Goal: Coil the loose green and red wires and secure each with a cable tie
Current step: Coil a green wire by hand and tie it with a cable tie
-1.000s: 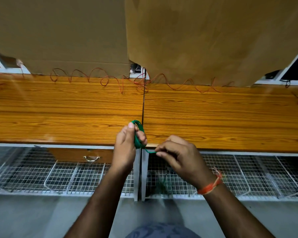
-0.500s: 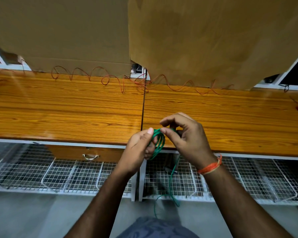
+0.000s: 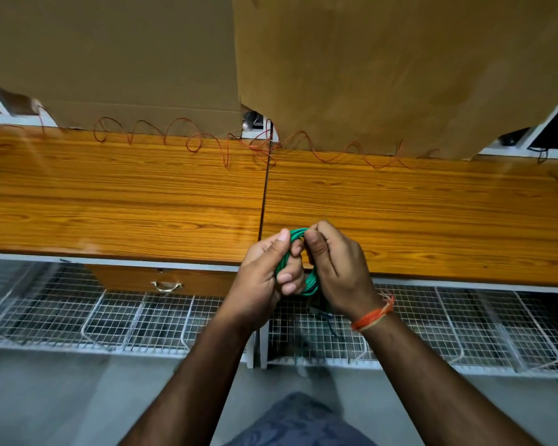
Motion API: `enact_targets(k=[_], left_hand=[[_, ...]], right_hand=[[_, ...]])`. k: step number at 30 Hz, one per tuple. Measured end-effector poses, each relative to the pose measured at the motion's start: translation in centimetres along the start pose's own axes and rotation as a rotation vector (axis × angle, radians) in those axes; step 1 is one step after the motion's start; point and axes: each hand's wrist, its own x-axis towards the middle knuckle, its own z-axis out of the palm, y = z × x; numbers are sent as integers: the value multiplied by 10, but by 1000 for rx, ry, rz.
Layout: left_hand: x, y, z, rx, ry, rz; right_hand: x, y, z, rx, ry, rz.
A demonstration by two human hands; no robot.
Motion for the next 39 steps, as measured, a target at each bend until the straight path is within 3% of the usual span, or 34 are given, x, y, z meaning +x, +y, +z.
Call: enact_targets(k=[5,8,18,26,29,31,34,39], left_hand=[[8,-11,16,-37,-14,-52],[14,-17,28,-228,-41,-132],[29,-42,60,-437,-20,-183],[29,-49,61,-591,206,-16],[26,-46,48,-673,244,102],[25,-46,44,-653,295,166],[27,-47,47,-525,409,220],[33,-53,51,-18,591,268]], right_hand=[[-3,18,-14,20,31,-13],[-2,30,-25,57,15,-22],[0,57,-62,190,-117,-33],[-17,107,-84,495,-248,179],[-33,128,-87,416,-166,317],[-41,136,-89,244,-176,317],[-45,133,-89,2,-316,106],[-32,102,-94,-51,-499,-188]])
